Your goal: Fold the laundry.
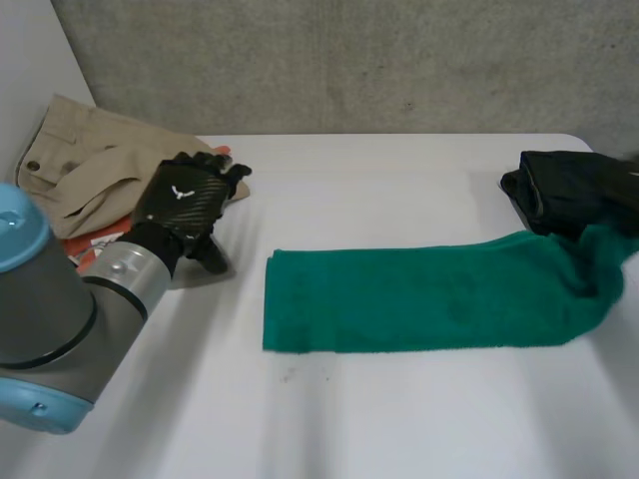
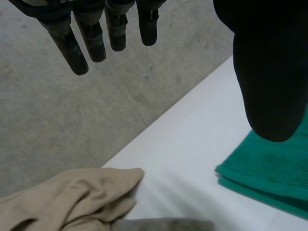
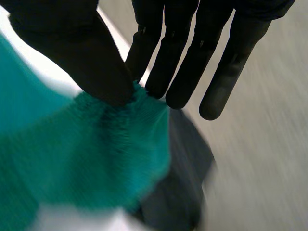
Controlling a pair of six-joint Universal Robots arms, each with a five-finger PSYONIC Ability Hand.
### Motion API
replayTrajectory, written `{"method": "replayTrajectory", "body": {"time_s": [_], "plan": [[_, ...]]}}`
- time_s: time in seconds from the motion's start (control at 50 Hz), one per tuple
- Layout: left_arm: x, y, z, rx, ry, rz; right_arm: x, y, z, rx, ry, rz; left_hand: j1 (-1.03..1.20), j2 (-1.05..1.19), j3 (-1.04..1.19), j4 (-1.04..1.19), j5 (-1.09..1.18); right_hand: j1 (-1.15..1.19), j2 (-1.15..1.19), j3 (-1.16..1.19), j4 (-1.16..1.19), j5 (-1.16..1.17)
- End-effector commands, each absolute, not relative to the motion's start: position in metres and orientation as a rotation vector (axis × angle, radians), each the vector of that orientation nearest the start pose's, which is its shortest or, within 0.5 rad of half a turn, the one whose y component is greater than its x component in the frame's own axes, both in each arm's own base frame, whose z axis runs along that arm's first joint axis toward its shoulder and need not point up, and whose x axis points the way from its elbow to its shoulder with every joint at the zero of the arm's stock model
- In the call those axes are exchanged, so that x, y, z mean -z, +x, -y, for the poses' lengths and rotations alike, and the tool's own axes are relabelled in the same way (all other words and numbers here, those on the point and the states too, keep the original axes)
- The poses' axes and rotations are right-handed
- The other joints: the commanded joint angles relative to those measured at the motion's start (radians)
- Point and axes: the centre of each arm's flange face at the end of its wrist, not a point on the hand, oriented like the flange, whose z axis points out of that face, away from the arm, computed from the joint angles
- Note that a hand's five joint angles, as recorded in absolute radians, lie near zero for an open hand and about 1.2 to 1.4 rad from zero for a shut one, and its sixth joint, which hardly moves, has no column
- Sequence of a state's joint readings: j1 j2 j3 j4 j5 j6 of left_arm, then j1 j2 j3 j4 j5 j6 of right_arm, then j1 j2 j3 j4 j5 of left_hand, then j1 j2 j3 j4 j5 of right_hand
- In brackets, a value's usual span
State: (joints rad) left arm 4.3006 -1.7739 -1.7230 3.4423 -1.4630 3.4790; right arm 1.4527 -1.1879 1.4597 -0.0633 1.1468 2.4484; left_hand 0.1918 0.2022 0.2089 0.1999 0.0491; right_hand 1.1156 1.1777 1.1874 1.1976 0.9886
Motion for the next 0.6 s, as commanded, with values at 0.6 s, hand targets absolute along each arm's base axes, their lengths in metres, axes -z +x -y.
{"method": "replayTrajectory", "body": {"time_s": [0.6], "plan": [[-0.234, -0.257, 0.24, 2.269, 0.965, -2.146, -0.165, 0.292, 0.252, 1.763, -1.245, -1.989, -0.017, -0.028, -0.034, -0.025, -0.049, -0.941, -1.003, -1.013, -1.023, -0.989]]}}
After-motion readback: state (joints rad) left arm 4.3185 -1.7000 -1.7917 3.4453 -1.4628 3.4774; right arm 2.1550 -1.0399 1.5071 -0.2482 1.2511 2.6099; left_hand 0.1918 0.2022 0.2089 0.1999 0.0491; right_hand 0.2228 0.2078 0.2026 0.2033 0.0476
